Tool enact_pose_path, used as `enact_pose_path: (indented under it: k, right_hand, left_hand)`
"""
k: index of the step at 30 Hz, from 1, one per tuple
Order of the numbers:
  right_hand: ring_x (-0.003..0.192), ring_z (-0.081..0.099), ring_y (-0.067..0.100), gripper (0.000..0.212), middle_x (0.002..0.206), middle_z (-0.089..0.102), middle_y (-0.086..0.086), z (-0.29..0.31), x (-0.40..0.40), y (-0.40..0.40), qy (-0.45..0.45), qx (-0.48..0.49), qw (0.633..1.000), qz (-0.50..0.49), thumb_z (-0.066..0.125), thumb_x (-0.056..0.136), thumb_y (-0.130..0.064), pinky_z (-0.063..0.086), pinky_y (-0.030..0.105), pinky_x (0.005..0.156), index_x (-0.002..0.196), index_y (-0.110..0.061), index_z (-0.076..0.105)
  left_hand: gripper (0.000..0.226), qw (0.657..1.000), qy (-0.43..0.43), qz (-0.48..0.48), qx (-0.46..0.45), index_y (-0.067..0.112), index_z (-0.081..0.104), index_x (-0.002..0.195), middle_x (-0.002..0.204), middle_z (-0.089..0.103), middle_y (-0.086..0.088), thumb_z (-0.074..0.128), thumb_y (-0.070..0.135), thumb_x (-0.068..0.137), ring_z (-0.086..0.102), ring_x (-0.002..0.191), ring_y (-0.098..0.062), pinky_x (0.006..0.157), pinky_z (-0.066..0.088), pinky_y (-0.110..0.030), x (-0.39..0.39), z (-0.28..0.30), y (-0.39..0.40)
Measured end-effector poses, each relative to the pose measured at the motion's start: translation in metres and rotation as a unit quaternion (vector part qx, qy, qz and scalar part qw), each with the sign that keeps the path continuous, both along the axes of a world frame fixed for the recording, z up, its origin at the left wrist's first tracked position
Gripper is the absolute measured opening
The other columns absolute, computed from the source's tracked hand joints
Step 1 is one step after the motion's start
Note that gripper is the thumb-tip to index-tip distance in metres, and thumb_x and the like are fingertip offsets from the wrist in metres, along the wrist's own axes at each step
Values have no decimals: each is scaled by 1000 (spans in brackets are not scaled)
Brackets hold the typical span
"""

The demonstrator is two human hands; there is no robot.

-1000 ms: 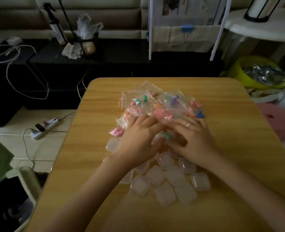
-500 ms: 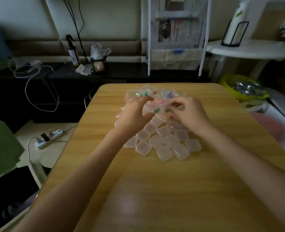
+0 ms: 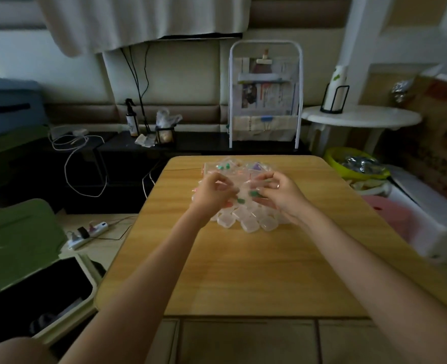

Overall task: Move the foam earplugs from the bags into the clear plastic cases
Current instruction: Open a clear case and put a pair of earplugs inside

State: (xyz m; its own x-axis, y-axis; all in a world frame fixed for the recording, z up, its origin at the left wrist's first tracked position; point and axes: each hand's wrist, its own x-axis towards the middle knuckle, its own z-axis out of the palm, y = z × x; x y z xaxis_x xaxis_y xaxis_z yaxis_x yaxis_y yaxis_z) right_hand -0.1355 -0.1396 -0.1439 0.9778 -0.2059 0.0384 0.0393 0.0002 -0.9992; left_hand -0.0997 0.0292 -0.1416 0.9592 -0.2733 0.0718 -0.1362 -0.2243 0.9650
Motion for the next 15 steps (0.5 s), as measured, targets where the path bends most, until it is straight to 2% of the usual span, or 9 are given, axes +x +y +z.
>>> enact_pose_path:
  k: [4, 7, 9, 11, 13, 15]
  right_hand:
    - [80, 71, 22, 12, 100, 67, 11, -1, 4, 1, 8, -41, 998, -50, 64, 87, -2, 60, 30, 67, 95, -9, 59]
    - [79, 70, 23, 11, 98, 62, 8, -1, 22, -3, 3, -54, 988, -141, 62, 89, -3, 59, 29, 64, 91, -12, 55]
    - [77, 69, 20, 12, 101, 60, 8, 0, 37, -7, 3, -45, 976, -213, 60, 91, -5, 60, 33, 63, 88, -14, 52]
    - [69, 65, 13, 8, 103, 59, 7, 0, 55, -10, 21, -39, 967, -249, 59, 93, -9, 59, 31, 58, 92, -12, 51]
    - [69, 63, 12, 11, 106, 59, 8, 0, 69, -9, 60, -29, 970, -234, 56, 95, -18, 58, 30, 61, 102, -10, 52]
    - [78, 65, 15, 26, 108, 61, 8, 0, 76, -8, 106, -98, 972, -186, 51, 98, -30, 60, 33, 70, 113, -9, 54]
  left_hand:
    - [25, 999, 24, 40, -4, 7, 56, 98, 89, 64, -8, 71, 19, 82, 64, 66, -13, 56, 55, -21, -2, -1, 0]
    - [22, 994, 69, 48, -68, 7, 57, 99, 78, 58, -5, 67, 23, 86, 53, 54, -9, 50, 48, -17, 5, -3, 6]
    - [23, 984, 117, 30, -135, 4, 57, 105, 83, 60, -7, 62, 19, 90, 58, 59, -10, 54, 53, -19, 10, -4, 13]
    - [26, 955, 173, -2, -241, 0, 56, 113, 97, 65, -11, 58, 15, 92, 65, 73, -14, 64, 58, -23, 15, -5, 20]
    - [28, 916, 227, -29, -331, -4, 54, 116, 105, 64, -15, 55, 11, 93, 66, 84, -17, 66, 58, -25, 19, -6, 25]
    - [27, 890, 266, -46, -369, -6, 52, 118, 106, 62, -17, 51, 3, 93, 64, 89, -21, 67, 59, -26, 23, -8, 26]
